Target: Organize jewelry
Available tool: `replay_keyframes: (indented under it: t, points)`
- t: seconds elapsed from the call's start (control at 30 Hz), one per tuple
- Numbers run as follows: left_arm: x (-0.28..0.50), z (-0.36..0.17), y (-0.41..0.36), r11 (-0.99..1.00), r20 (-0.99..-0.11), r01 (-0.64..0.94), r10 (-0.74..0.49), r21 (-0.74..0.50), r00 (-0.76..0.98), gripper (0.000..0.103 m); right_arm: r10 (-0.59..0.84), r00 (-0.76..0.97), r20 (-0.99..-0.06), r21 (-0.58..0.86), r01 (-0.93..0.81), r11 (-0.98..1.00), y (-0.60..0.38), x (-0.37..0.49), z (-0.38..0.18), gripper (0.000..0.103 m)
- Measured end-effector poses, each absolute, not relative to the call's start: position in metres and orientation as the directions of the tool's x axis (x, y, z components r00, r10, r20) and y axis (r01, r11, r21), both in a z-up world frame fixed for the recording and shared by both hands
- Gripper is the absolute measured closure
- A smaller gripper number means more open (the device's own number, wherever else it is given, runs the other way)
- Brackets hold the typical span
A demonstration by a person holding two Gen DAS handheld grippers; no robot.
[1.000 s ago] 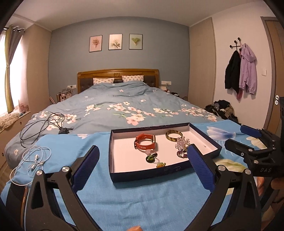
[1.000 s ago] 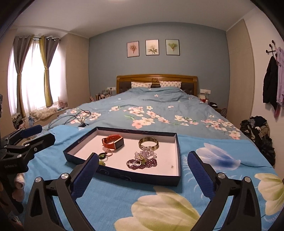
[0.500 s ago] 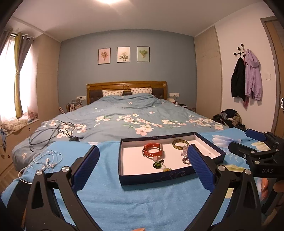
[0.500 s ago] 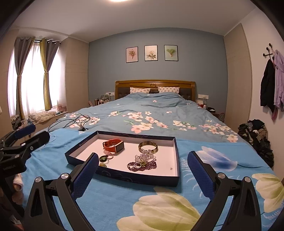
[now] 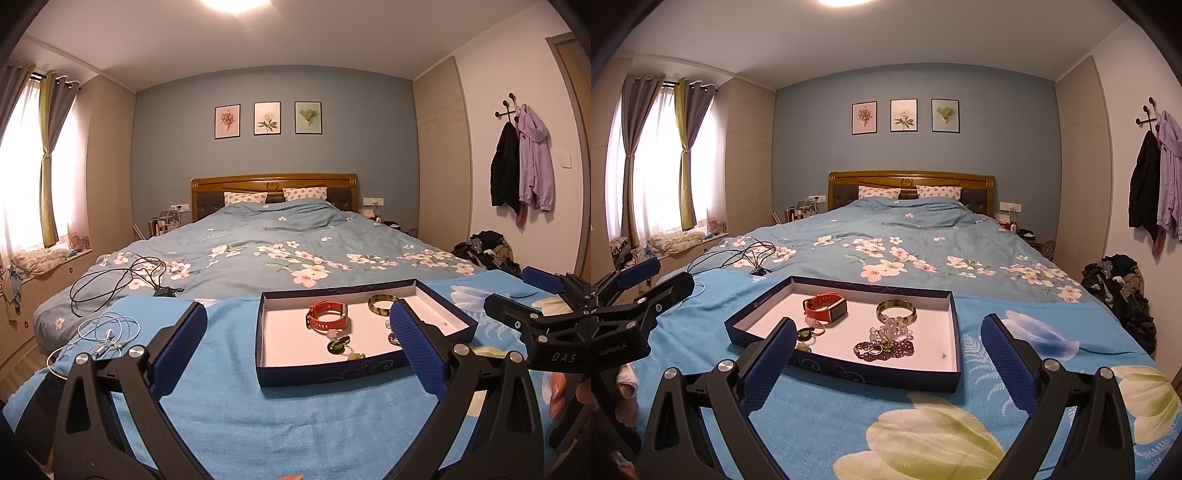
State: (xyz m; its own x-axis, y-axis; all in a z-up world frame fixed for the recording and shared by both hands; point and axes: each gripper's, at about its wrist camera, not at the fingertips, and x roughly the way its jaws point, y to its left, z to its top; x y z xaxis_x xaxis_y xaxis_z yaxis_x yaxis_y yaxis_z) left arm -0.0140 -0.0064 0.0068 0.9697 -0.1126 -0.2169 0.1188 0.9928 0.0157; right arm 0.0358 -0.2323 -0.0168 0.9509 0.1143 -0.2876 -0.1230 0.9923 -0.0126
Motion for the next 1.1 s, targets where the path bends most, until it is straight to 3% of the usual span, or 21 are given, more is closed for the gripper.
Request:
replay_keyframes:
  t: [1.1]
  points:
    - [-0.0139,0.0083,-0.0044,0.995,-0.203,0.096,-0.092,0.01,0.975,0.006,0.108,0.953,-0.283,-0.01,-0.116,0.993,-0.2304,0.0387,-0.0181,0.007]
